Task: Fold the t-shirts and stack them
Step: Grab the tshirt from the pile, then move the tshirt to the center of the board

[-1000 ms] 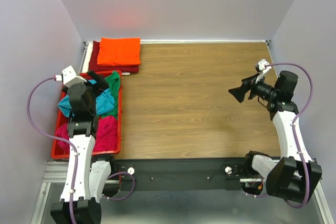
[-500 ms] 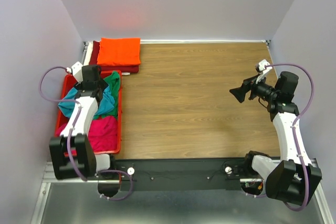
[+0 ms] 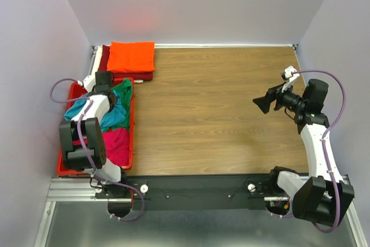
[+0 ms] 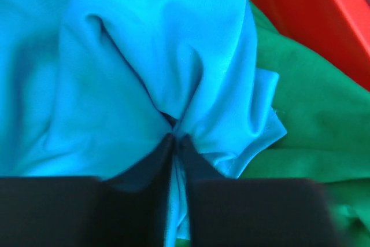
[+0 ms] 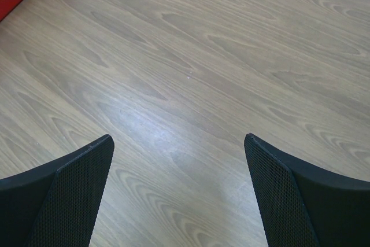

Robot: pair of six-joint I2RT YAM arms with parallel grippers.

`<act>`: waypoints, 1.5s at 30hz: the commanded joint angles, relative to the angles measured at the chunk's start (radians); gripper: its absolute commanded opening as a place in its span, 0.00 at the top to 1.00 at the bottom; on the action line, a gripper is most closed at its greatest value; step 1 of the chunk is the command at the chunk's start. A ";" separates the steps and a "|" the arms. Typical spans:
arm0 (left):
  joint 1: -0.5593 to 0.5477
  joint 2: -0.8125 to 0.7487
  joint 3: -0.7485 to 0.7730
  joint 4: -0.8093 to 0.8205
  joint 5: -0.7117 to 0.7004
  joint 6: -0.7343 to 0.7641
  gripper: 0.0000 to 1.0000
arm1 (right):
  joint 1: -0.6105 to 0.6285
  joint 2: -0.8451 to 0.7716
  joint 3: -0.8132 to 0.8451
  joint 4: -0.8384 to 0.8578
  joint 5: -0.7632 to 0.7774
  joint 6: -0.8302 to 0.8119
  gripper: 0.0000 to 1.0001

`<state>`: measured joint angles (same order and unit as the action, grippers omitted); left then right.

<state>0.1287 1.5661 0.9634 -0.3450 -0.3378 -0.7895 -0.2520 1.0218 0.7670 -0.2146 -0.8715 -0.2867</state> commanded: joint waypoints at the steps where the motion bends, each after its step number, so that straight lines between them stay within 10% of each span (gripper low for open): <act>1: 0.032 -0.133 -0.029 0.012 -0.004 -0.014 0.93 | -0.004 -0.012 0.014 -0.019 0.022 -0.005 0.00; 9: 0.054 -0.441 0.034 0.096 0.086 0.162 1.00 | -0.004 -0.011 0.012 -0.019 0.019 -0.006 0.00; 21: -0.052 -0.566 0.318 0.517 0.937 0.237 1.00 | -0.004 -0.002 0.009 -0.019 0.025 -0.011 0.00; 34: -0.654 -0.348 0.546 0.607 0.935 0.219 1.00 | -0.004 0.001 0.009 -0.019 0.069 -0.025 0.00; 45: -0.795 -0.252 0.240 0.854 0.811 0.099 1.00 | -0.004 0.006 0.028 -0.017 0.282 -0.019 0.00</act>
<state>-0.6693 1.2972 1.3560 0.3801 0.5613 -0.6342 -0.2520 1.0222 0.7673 -0.2264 -0.7059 -0.2974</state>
